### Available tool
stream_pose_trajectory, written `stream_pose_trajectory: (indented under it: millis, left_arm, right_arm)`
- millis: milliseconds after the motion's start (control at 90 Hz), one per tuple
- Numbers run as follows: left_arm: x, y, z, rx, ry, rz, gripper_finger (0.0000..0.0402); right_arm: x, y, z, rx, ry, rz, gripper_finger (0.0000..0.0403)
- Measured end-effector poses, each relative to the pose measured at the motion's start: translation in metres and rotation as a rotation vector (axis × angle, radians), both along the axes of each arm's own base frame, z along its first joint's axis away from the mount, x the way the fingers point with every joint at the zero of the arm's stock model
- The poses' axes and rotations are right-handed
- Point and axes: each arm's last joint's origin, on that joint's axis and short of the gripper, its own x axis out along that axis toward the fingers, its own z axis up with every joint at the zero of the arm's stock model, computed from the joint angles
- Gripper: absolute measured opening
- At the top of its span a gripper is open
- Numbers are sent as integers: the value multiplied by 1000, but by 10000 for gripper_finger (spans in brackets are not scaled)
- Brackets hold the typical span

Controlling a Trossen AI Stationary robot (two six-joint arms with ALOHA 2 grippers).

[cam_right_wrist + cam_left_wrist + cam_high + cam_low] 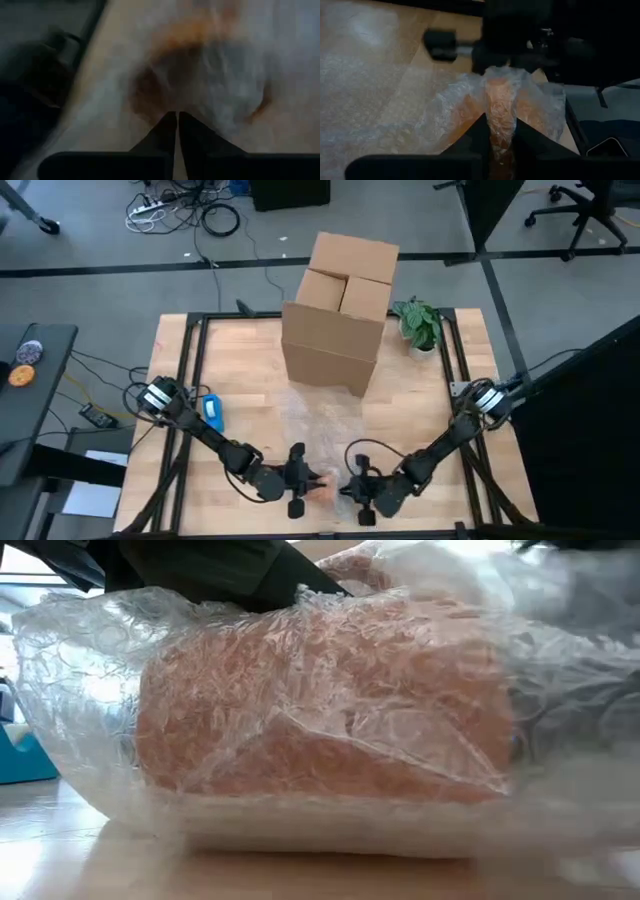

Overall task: Wrap mug
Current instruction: Wrap the orange mug using the transparent bubble wrap

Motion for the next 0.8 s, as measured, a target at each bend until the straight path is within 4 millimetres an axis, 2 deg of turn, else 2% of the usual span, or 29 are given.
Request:
stream_pose_trajectory:
  millis: [133,233,400,611,800]
  left_arm:
    - [0,0,0,0,0,0,32]
    - [0,0,0,-2,-2,1,32]
    - [-1,0,0,-4,2,0,32]
    - [0,0,0,-5,1,-2,32]
    - [1,1,0,-4,1,0,32]
  right_arm:
    - [19,-9,-10,-4,-106,8,0]
    - [33,-17,-9,-31,-211,35,0]
    - [45,-28,-9,-28,-226,97,0]
    - [28,-20,3,4,-137,117,0]
    - [0,-10,33,10,4,122,0]
